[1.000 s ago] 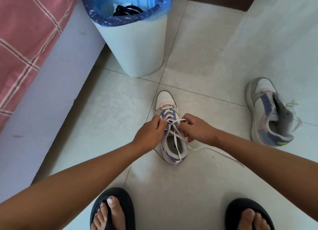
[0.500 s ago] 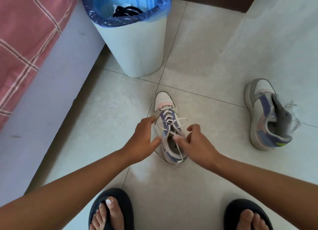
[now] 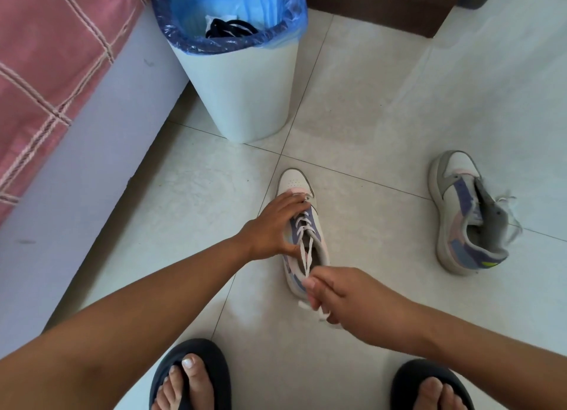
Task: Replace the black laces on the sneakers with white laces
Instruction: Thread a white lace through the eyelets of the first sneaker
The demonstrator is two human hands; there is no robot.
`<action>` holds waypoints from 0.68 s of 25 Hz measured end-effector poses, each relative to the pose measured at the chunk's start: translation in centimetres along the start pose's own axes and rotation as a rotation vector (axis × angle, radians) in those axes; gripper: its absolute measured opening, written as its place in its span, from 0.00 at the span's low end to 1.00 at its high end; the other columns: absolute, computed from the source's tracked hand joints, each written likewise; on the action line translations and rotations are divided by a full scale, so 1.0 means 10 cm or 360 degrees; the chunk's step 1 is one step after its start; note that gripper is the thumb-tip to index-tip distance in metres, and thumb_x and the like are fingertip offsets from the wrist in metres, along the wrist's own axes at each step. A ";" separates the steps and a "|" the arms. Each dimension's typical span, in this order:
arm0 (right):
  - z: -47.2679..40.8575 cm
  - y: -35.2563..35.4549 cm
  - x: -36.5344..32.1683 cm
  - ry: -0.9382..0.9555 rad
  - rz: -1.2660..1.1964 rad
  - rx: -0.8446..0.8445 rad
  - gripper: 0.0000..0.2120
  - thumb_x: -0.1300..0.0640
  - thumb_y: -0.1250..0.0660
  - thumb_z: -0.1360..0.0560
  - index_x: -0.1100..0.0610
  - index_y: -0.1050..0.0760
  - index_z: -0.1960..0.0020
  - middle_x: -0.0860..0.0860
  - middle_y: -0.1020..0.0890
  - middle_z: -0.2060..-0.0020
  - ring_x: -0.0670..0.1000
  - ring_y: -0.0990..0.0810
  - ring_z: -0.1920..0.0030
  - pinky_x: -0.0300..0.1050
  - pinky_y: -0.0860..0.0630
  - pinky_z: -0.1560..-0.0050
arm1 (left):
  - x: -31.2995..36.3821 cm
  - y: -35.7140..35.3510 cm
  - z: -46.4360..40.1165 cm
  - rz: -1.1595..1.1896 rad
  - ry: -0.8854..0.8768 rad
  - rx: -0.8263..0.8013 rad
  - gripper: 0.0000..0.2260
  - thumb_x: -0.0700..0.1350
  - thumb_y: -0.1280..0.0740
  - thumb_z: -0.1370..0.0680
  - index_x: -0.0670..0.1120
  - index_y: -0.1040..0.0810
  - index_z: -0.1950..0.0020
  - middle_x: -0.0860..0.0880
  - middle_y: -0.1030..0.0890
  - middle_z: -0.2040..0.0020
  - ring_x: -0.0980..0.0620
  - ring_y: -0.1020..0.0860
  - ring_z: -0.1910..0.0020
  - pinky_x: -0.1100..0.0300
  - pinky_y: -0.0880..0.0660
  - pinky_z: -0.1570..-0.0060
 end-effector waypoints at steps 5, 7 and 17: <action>0.13 0.06 0.03 0.0085 -0.0005 0.0083 0.16 0.48 0.46 0.19 0.47 0.31 0.64 0.44 0.25 0.71 0.39 0.26 0.70 0.31 0.30 0.67 | -0.02 -0.02 -0.01 0.0005 0.0008 -0.0070 0.44 0.63 0.27 0.38 0.49 0.37 0.26 0.54 0.43 0.24 0.56 0.50 0.24 0.46 0.37 0.30; 0.16 0.02 -0.02 0.0149 0.0055 0.0048 0.15 0.48 0.46 0.19 0.47 0.31 0.64 0.46 0.26 0.70 0.39 0.26 0.70 0.31 0.31 0.66 | -0.01 -0.04 -0.01 -0.0011 0.0025 -0.0104 0.44 0.62 0.27 0.38 0.50 0.38 0.26 0.55 0.43 0.24 0.57 0.51 0.24 0.46 0.36 0.31; -0.09 0.70 -0.24 0.0231 -0.0865 -0.0072 0.18 0.58 0.40 0.21 0.53 0.23 0.69 0.50 0.21 0.67 0.46 0.23 0.65 0.37 0.26 0.61 | 0.55 0.20 0.40 -0.0061 -0.0257 0.0306 0.17 0.57 0.34 0.28 0.46 0.21 0.49 0.53 0.27 0.50 0.57 0.30 0.49 0.60 0.27 0.52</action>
Point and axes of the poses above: each hand's wrist, its own z-axis away from the middle knuckle, its own y-axis out of the back of the hand, x = y × z, the point moved 8 cm from there along -z, towards the middle knuckle
